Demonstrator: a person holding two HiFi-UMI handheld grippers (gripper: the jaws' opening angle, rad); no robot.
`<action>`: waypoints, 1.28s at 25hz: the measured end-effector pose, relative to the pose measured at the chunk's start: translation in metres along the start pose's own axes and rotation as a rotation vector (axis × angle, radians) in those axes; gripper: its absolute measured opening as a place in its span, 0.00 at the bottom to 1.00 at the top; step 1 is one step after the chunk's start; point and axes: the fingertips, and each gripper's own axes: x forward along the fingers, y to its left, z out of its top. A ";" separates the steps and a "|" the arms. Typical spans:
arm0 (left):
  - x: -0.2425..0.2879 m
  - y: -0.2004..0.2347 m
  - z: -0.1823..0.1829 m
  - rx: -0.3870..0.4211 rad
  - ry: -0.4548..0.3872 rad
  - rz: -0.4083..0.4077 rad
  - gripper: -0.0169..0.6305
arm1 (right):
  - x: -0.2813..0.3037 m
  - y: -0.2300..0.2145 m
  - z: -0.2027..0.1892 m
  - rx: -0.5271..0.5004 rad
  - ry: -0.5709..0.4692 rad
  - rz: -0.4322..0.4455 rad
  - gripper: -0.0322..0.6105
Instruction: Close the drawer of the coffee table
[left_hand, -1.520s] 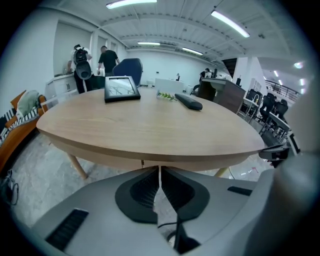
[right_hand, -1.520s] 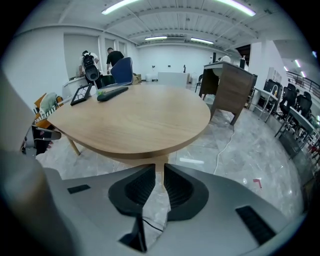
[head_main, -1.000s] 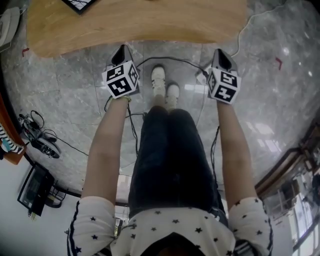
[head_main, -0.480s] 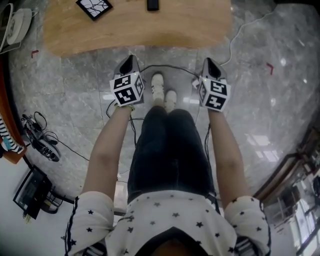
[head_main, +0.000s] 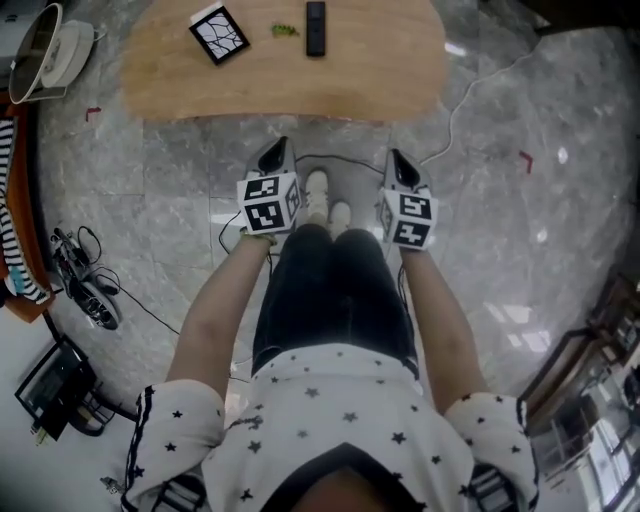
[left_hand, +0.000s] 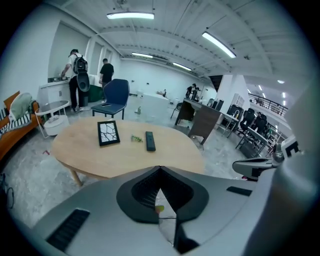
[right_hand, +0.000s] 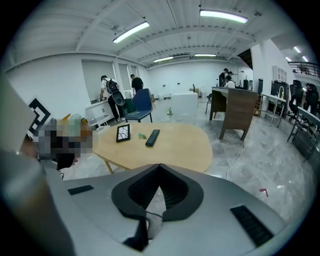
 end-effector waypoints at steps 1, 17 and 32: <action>-0.006 -0.005 0.004 -0.001 -0.004 -0.008 0.04 | -0.006 0.005 0.005 -0.005 -0.004 0.010 0.06; -0.069 -0.068 0.070 -0.030 -0.031 -0.137 0.04 | -0.085 0.032 0.083 0.021 -0.123 0.027 0.06; -0.112 -0.072 0.104 -0.009 -0.014 -0.205 0.04 | -0.123 0.069 0.125 0.022 -0.193 0.077 0.06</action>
